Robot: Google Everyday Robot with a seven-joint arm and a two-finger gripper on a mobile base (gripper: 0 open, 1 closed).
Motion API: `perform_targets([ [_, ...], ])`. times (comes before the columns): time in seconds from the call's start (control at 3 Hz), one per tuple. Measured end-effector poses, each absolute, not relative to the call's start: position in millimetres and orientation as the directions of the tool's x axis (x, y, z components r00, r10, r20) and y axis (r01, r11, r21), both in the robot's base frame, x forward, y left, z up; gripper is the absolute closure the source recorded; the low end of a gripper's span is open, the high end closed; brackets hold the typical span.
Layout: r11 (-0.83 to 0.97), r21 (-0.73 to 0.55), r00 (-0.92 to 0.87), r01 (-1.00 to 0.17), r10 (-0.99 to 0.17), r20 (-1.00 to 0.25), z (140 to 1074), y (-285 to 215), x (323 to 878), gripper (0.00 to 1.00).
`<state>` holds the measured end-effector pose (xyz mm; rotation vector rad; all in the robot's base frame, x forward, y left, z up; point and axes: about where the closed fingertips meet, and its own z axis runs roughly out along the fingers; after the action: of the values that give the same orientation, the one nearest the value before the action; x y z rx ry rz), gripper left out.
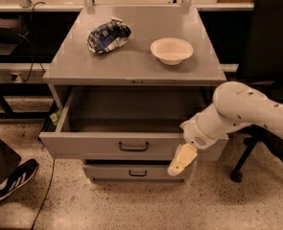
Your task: Open top drawer
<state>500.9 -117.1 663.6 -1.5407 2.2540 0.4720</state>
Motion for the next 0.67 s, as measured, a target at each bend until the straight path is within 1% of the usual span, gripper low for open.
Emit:
perform_targets([
  [0.67, 0.411, 0.119, -0.417, -0.904, -0.783, -0.463, 672, -130, 468, 0.00],
])
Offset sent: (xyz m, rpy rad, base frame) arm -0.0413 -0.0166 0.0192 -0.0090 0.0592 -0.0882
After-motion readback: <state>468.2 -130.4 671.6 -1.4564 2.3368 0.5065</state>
